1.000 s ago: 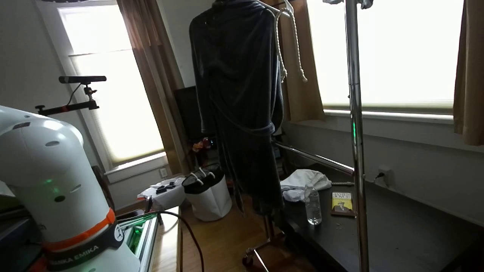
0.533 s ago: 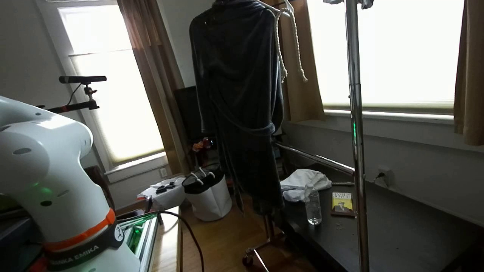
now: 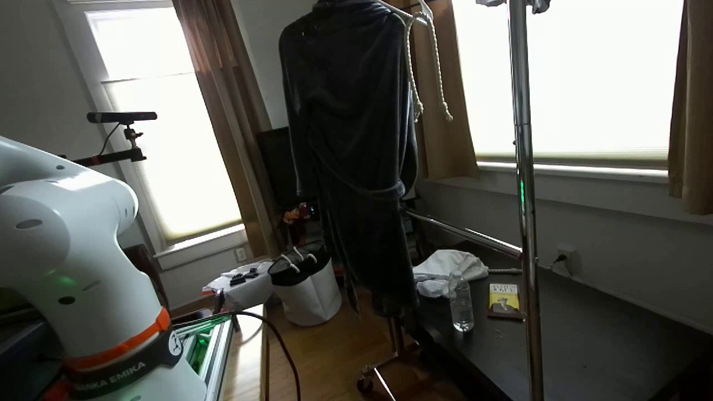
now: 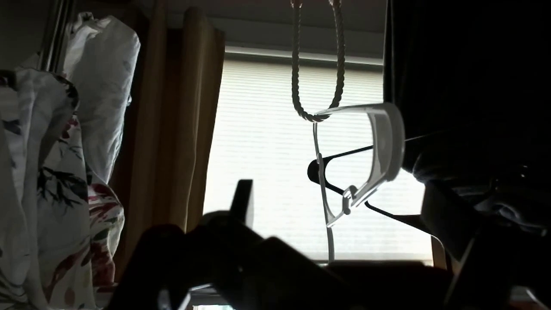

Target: Move the white hanger to the bottom rail.

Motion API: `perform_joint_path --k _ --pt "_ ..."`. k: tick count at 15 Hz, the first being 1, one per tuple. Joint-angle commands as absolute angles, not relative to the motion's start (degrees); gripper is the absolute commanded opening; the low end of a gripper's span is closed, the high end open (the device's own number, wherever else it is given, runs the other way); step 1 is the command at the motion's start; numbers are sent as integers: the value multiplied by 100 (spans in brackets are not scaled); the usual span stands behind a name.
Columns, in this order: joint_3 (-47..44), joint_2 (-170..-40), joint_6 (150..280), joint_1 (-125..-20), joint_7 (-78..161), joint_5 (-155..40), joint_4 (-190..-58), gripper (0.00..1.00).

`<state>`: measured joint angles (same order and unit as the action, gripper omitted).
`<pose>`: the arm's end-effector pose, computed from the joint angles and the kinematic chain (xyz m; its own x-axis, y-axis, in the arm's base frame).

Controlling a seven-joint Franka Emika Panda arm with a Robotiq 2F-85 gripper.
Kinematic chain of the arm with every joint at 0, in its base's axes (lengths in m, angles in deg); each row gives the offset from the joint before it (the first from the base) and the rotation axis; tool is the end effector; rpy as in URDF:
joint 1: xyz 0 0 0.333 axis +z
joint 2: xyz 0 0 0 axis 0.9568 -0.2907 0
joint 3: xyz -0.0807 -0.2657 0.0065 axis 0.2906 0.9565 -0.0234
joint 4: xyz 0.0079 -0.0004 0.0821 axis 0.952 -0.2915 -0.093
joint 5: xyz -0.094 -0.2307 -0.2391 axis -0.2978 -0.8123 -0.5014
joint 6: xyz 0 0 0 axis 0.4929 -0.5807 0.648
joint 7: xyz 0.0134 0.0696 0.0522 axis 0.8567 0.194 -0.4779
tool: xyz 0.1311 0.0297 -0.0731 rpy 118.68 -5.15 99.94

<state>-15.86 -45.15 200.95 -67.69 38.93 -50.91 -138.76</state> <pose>0.2900 0.1337 0.7983 0.5280 0.1546 0.8350 0.2325 -0.9720 0.0329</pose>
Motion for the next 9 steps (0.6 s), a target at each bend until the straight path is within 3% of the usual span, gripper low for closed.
perform_joint_path --k 1,3,4,5,6,9 --pt "-1650 -4761 19824 -6773 4143 -5093 -13653 100" --pt "-1676 -4902 19732 -6754 4225 -5070 -13542 100" --pt "-1706 -4977 19628 -6761 4290 -5071 -13477 94" --pt "-1733 -5058 19484 -6765 4340 -5078 -13400 84" --pt "-1782 -5141 19350 -6801 4412 -5126 -13323 66" --pt "-1864 -5309 19083 -6774 4494 -5155 -13155 42"
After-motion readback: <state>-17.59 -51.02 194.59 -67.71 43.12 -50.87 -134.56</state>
